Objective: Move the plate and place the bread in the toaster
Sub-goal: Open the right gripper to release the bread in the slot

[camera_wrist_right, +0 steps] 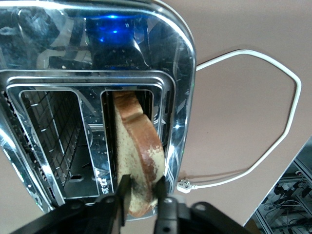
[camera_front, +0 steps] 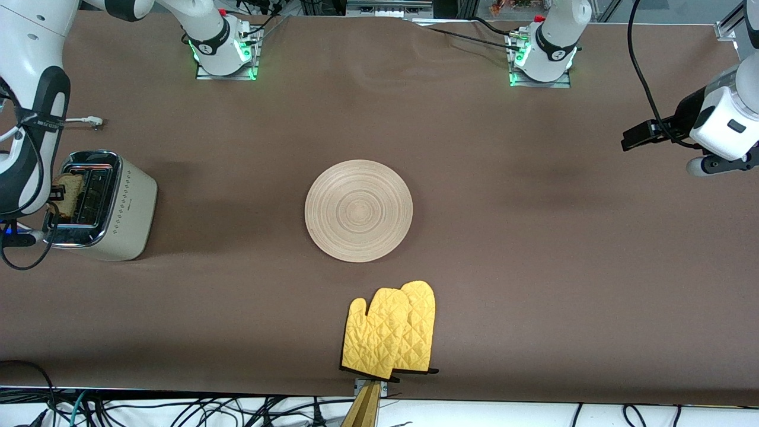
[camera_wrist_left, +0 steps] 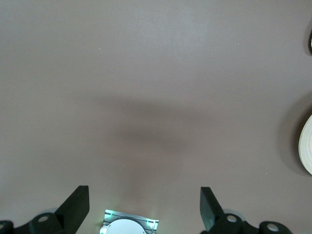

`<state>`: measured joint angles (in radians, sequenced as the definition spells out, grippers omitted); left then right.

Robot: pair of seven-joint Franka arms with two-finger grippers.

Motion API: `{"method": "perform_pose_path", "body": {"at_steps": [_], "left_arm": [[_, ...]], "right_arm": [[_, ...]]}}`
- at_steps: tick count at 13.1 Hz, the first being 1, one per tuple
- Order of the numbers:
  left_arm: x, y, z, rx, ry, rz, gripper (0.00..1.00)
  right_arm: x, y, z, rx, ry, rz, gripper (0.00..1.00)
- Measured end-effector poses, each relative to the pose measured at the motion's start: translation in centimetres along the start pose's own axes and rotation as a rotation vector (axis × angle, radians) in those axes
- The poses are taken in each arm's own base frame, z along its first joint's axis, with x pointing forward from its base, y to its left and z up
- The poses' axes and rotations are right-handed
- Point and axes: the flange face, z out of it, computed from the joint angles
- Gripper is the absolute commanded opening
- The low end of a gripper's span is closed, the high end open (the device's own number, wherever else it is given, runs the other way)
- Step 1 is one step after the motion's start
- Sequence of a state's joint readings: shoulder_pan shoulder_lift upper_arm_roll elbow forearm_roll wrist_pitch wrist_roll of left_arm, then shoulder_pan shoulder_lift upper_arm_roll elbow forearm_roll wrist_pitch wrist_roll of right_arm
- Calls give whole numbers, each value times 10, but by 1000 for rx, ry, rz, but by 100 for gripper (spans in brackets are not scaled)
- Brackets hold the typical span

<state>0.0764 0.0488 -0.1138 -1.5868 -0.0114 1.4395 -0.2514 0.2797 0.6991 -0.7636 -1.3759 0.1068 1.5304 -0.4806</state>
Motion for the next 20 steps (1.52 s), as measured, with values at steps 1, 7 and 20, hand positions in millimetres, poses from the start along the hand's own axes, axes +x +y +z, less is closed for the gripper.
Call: {"method": "perform_pose_path", "body": {"at_steps": [1, 7, 20], "left_arm": [[0, 0, 0, 0, 0, -1, 100], [0, 0, 0, 0, 0, -1, 100], [0, -1, 0, 0, 0, -2, 100]], "right_arm": [[1, -1, 1, 3, 2, -1, 99], [5, -5, -26, -29, 68, -11, 100], [-25, -115, -151, 30, 295, -184, 100]]}}
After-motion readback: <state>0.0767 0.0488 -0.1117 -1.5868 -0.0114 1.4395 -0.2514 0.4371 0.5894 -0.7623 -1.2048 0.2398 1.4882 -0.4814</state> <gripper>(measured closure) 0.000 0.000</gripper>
